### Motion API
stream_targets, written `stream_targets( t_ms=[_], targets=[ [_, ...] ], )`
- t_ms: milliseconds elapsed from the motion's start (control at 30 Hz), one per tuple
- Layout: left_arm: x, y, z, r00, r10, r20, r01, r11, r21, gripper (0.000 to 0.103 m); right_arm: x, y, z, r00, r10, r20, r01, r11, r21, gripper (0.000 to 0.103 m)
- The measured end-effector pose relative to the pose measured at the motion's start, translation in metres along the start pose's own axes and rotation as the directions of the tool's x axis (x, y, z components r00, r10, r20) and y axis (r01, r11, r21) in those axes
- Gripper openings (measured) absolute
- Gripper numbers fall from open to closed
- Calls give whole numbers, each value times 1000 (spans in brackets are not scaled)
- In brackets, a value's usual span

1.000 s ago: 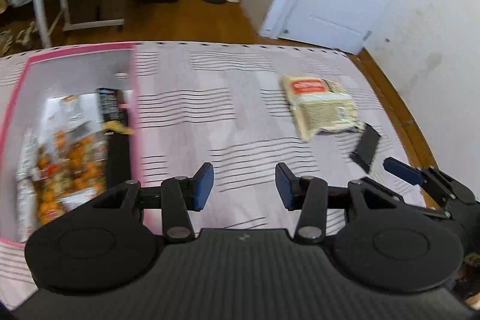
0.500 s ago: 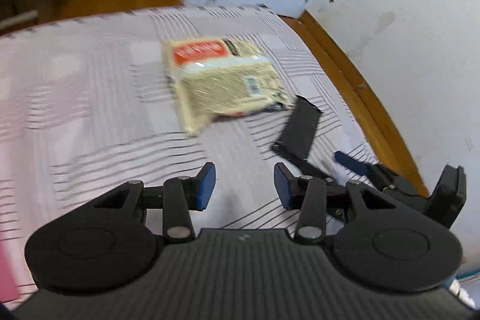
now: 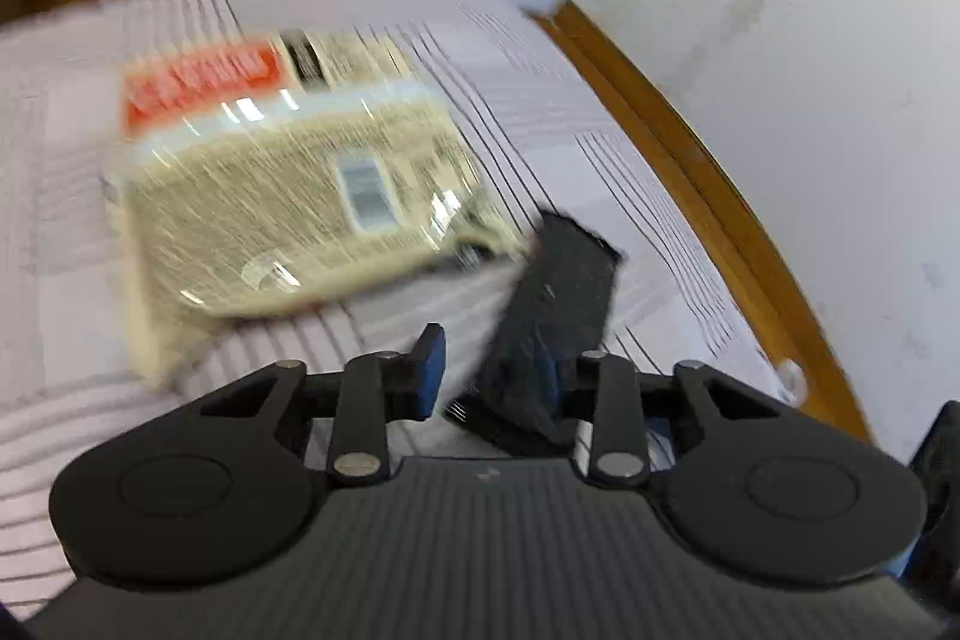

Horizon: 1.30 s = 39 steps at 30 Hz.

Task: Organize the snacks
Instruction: 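Reach the left tool to the other black bar and close on it, then carry the black bar with the left tool over the pink box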

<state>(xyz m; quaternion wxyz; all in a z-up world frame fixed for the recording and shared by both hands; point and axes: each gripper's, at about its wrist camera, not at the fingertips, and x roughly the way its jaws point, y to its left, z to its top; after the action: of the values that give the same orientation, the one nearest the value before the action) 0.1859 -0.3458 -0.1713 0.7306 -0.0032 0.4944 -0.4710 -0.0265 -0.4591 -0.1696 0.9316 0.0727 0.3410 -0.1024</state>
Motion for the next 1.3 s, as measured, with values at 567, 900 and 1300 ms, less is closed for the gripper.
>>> stream_targets(
  t_ms=[567, 900, 1300],
  targets=[
    [1, -7, -18, 999, 2, -54, -3, 1000, -19, 30, -7, 13, -15, 998, -54, -6, 55, 998, 44, 92],
    [6, -25, -25, 993, -46, -111, 49, 998, 30, 30, -19, 30, -25, 991, -124, 47, 122, 991, 45, 74],
    [-40, -46, -53, 991, 36, -129, -24, 996, 86, 30, -62, 67, -30, 990, -123, 68, 121, 992, 33, 73]
  ],
)
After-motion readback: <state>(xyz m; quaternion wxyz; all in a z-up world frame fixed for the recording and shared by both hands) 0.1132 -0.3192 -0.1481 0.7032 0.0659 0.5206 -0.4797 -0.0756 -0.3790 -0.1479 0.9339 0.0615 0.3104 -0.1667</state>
